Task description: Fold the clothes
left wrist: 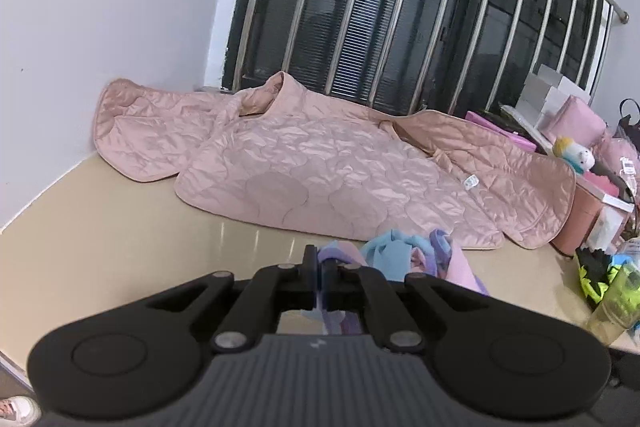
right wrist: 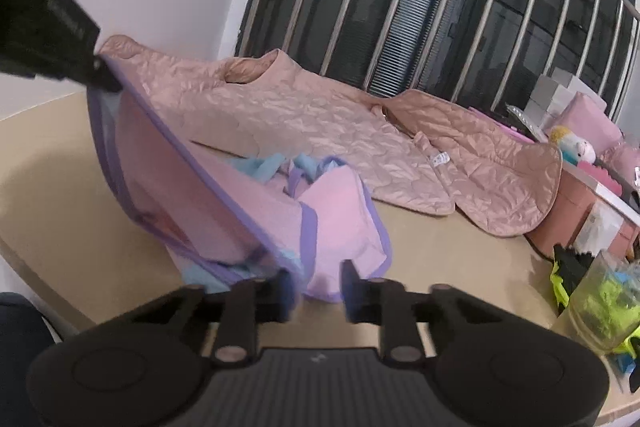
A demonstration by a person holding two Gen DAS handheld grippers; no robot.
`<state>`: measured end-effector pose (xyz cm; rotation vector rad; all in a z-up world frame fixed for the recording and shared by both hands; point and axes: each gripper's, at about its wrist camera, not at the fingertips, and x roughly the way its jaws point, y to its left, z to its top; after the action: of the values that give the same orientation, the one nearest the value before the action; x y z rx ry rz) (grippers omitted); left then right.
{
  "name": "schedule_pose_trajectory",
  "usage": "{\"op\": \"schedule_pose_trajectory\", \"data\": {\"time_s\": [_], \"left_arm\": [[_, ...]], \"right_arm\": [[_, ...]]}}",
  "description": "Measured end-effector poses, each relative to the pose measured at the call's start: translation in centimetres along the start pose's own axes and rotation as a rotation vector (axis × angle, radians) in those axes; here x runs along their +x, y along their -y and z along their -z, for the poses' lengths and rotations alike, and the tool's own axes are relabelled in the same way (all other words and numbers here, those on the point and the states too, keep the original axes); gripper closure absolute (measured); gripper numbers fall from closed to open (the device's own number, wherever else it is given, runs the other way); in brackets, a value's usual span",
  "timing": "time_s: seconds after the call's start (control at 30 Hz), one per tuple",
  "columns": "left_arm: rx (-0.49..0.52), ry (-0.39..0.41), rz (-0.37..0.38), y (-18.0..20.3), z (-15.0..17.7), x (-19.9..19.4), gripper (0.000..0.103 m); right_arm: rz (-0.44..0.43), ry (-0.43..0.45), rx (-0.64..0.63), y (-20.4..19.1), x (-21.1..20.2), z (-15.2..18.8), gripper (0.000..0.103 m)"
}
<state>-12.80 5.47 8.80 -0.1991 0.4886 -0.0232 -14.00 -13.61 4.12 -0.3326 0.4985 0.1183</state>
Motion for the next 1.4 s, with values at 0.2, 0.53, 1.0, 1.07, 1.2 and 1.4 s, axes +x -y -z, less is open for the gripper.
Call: {"op": "schedule_pose_trajectory", "data": {"time_s": [0.2,0.53,1.0,1.07,1.2,1.4], "left_arm": [[0.025,0.011,0.005,0.2,-0.6,-0.6,0.101],[0.058,0.174,0.115,1.1,-8.6,-4.0,0.090],[0.136,0.350,0.310,4.0,-25.0,-9.3,0.087],[0.115,0.368,0.317,4.0,-27.2,-9.1,0.087],[0.121,0.371,0.309,4.3,-29.8,-7.4,0.087],[0.109,0.302,0.276,3.7,-32.2,-2.0,0.090]], "right_arm": [[-0.056,0.041,-0.010,1.9,-1.2,-1.4,0.103],[-0.169,0.228,0.007,10.0,-5.1,-10.5,0.101],[-0.056,0.589,-0.068,16.4,-11.6,-22.1,0.101],[-0.044,0.610,-0.068,17.1,-11.5,-23.7,0.101],[-0.041,0.600,-0.070,17.8,-9.5,-26.3,0.101],[-0.047,0.522,-0.090,17.4,-4.7,-28.0,0.101]]}}
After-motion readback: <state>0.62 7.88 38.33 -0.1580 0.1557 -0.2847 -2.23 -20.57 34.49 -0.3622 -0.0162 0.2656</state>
